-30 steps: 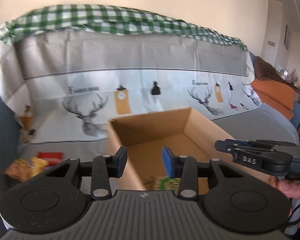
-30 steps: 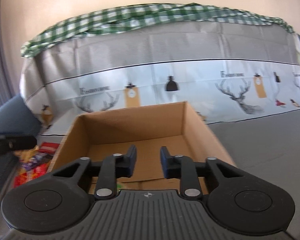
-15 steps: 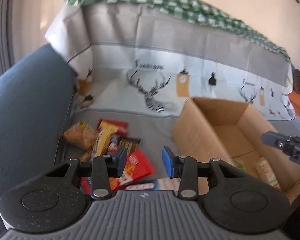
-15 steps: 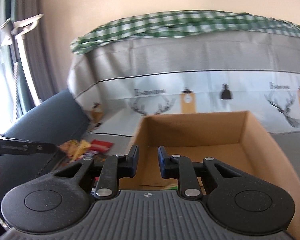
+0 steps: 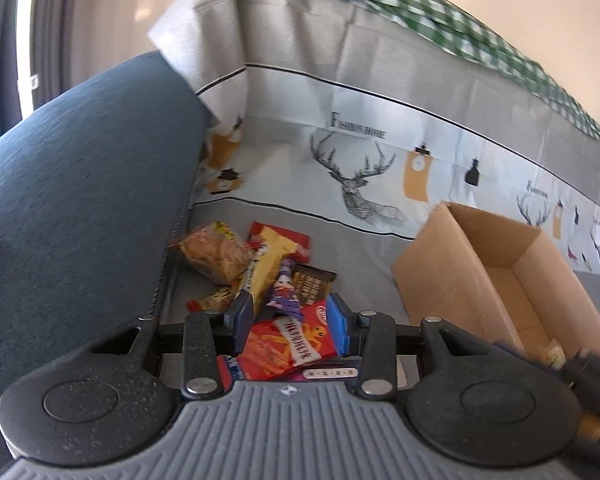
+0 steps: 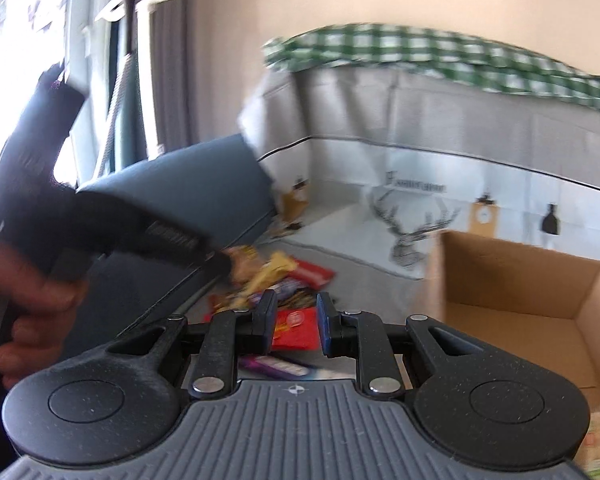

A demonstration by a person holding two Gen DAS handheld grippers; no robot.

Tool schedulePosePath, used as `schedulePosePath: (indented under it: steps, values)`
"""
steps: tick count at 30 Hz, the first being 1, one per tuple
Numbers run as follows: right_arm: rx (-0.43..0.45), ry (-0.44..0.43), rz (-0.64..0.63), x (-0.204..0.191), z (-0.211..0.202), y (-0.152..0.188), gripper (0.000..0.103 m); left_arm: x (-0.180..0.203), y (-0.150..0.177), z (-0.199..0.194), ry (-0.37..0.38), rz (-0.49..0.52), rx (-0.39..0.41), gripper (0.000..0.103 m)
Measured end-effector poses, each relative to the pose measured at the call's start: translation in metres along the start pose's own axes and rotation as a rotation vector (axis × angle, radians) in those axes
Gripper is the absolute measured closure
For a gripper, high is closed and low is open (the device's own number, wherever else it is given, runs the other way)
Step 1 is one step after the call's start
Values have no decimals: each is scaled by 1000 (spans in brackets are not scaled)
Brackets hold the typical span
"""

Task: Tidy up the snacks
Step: 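Close the right gripper on the purple-and-white tube pack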

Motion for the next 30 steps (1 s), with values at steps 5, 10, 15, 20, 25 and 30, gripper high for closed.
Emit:
schedulePosePath:
  steps: [5, 10, 15, 20, 25, 30]
  values:
    - [-61, -15, -37, -28, 26, 11, 80, -8, -1, 4, -10, -12, -11, 58]
    - [-172, 22, -6, -29, 68, 26, 62, -10, -3, 8, -11, -16, -10, 58]
    - [-308, 17, 80, -17, 112, 37, 20, -10, -3, 10, -9, -11, -11, 55]
    - [-348, 14, 115, -5, 144, 40, 16, -12, -1, 11, -6, -29, -19, 53]
    - [-404, -9, 139, -1, 162, 49, 13, -13, -1, 15, 0, -39, -29, 52]
    - [-411, -8, 111, 0, 171, 53, 11, -11, -1, 15, -2, -35, -32, 49]
Point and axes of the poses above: each gripper's, at about its wrist camera, not at the fingertips, and z roughly the way its jaws point, x to its right, y to its underside, the point moved 4 cm from there along z, roughly the way its jaws point, and after that the axes turned 3 degrees about y, right-handed, at the moved point
